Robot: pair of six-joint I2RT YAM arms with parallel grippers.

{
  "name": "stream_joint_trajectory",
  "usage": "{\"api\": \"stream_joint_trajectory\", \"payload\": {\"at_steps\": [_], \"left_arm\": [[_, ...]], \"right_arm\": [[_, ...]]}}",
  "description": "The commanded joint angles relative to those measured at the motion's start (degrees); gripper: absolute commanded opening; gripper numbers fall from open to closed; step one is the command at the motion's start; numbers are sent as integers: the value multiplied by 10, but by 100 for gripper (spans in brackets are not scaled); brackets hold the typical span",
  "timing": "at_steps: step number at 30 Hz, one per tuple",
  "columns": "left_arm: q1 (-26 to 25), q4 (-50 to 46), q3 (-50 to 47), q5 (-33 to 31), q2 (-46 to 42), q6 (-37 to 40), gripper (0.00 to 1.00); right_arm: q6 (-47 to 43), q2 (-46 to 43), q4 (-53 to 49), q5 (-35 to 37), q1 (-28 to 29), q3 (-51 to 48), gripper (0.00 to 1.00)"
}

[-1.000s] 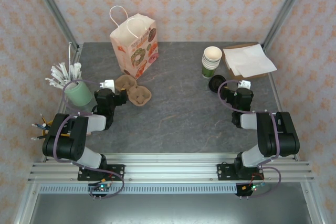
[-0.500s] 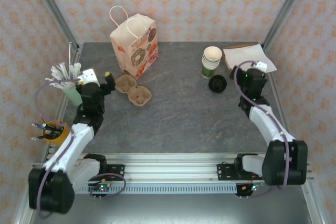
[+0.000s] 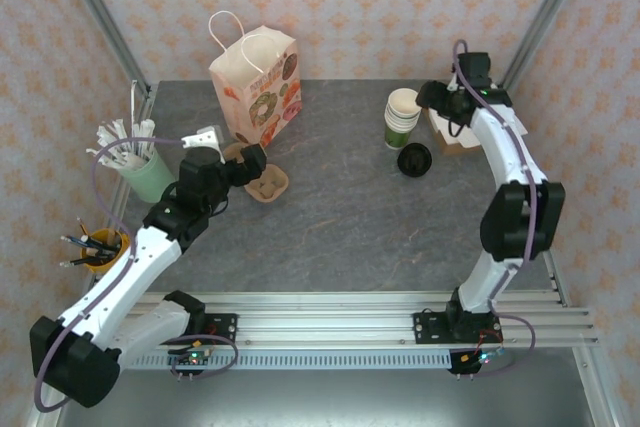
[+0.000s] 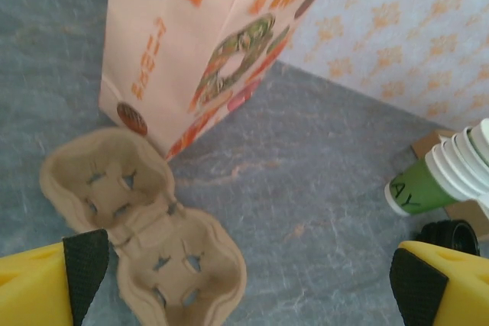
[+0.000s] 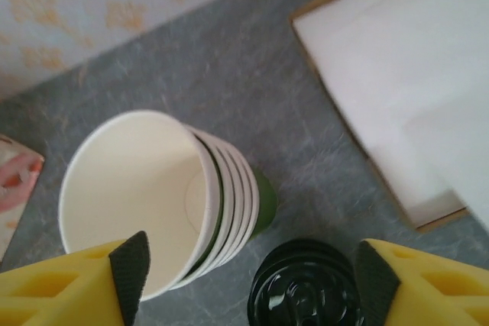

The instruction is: Pack the takeout coffee

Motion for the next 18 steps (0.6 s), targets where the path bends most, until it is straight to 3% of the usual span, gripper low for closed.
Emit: {"api": "stream_joint_trajectory", "payload": {"at_steps": [1,8,18], "left_arm": [[-1,-1,11,24,21,-41,100],[-1,-42,42,21,74,-41,100],[-1,-91,98,91,141,14,100]], "right_arm": [[-4,28,-107,28,12,72,69],[-12,81,-138,41,26,138,47],[-18,153,-181,55,40,232,33]]}}
